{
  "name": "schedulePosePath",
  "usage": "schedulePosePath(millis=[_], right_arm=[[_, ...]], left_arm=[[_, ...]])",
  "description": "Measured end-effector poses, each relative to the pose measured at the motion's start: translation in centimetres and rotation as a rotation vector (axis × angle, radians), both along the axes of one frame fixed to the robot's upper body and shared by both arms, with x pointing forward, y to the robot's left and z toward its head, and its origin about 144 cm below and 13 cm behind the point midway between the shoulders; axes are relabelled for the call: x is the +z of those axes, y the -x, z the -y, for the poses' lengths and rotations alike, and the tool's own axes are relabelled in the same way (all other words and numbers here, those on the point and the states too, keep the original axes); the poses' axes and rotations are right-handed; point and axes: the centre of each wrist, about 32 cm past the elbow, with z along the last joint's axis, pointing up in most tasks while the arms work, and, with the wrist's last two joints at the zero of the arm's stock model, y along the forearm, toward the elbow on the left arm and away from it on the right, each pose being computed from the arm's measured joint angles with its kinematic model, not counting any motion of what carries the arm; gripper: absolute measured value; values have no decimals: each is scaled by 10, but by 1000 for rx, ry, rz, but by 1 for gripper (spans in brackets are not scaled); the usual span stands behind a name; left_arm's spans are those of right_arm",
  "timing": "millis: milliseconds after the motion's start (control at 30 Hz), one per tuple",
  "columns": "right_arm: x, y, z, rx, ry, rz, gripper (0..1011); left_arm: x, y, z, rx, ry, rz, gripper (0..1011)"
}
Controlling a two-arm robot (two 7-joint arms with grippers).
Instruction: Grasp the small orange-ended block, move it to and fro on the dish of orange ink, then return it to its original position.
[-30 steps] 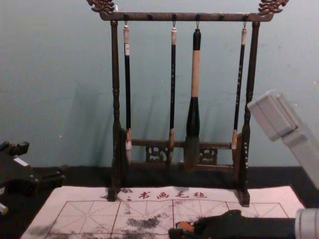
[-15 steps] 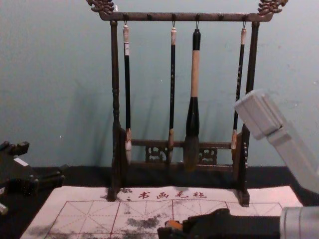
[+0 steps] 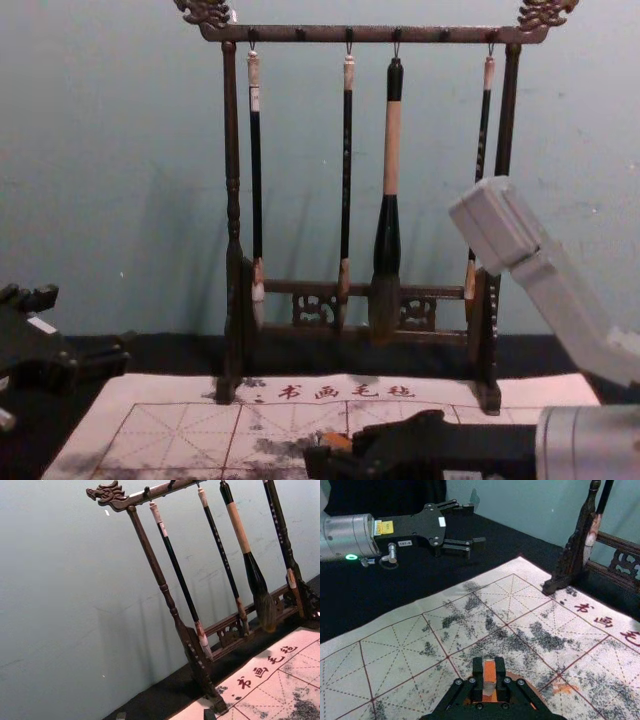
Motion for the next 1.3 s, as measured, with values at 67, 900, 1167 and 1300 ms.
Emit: schedulePosePath(millis=[67, 900, 1167, 1300], right_arm=[[0, -1, 0, -4, 0, 1, 133], [3, -7, 8, -57, -1, 16, 133], [3, -6, 10, -59, 0, 13, 133], [3, -5, 11, -61, -1, 12, 133]], left_arm=[[0, 0, 0, 0, 0, 0, 1001], [0, 0, 0, 0, 0, 0, 1001], [0, 0, 0, 0, 0, 0, 1001], [0, 0, 0, 0, 0, 0, 1001]])
